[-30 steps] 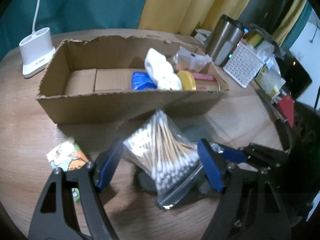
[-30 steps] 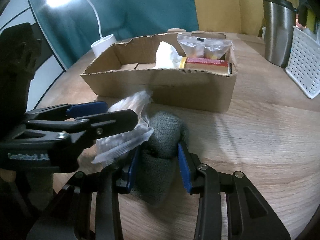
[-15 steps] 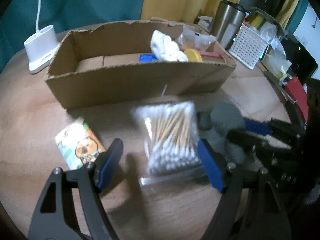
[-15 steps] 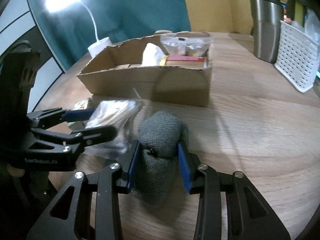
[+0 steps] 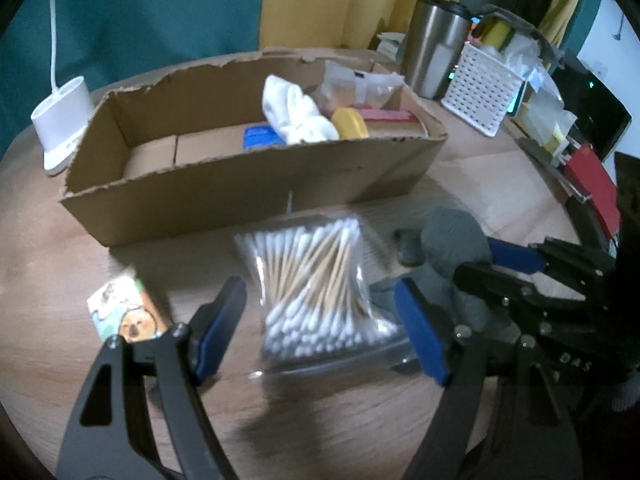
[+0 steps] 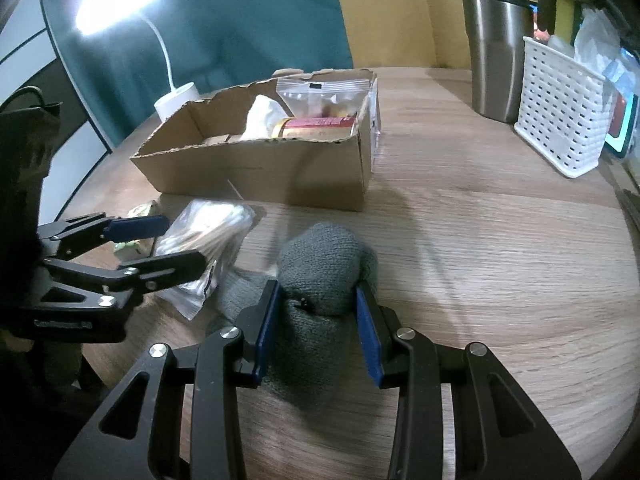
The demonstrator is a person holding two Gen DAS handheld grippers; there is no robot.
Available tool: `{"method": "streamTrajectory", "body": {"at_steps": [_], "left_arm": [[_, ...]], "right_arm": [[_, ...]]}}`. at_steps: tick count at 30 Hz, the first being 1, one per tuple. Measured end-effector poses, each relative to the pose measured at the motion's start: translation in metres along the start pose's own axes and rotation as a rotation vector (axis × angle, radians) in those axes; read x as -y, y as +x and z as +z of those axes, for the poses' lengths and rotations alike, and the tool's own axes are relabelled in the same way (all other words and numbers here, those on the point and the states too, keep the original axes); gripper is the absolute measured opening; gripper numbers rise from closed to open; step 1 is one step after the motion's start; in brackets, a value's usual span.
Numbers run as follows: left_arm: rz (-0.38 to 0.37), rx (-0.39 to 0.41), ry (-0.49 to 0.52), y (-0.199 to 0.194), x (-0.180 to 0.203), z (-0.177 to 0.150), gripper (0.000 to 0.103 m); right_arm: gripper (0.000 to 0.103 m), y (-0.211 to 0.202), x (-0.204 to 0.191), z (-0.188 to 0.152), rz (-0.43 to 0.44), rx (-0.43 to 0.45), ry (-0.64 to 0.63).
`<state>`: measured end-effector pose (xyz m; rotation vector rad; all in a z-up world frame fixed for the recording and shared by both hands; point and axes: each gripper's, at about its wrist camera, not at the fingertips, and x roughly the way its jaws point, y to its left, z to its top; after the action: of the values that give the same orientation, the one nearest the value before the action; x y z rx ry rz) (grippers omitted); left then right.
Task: Organize objects
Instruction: 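Grasp the cotton swab bag with the left gripper while the right gripper grasps the grey knit item, then carry the swab bag with the left gripper while the right gripper carries the grey item into the box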
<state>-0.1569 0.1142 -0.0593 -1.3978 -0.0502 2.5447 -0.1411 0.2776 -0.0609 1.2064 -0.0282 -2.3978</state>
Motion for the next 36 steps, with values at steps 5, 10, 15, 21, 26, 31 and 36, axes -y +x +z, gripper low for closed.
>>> {"method": "streamTrajectory", "body": {"at_steps": [5,10,15,21,26,31,36], "left_arm": [[0.026,-0.011,0.007,0.009,-0.002,-0.002,0.076],[0.037,0.001,0.032,0.011,-0.001,-0.005,0.053],[0.028,0.02,0.033,0.002,-0.003,-0.008,0.05],[0.013,0.054,0.02,-0.016,-0.007,-0.009,0.05],[0.004,0.087,0.012,-0.033,-0.011,-0.009,0.05],[-0.004,0.118,0.006,-0.046,-0.015,-0.009,0.05],[-0.011,0.147,-0.003,-0.058,-0.021,-0.009,0.05]], "right_arm": [[0.039,0.0,0.001,0.001,0.01,-0.002,0.001],[0.039,0.001,0.001,0.001,0.01,0.0,0.0],[0.037,-0.001,0.001,0.002,0.0,0.006,-0.003],[0.037,-0.009,-0.004,0.008,-0.022,0.029,-0.015],[0.037,-0.016,-0.012,0.013,-0.033,0.043,-0.031],[0.037,-0.023,-0.021,0.018,-0.042,0.061,-0.048],[0.037,-0.031,-0.03,0.023,-0.048,0.081,-0.065]]}}
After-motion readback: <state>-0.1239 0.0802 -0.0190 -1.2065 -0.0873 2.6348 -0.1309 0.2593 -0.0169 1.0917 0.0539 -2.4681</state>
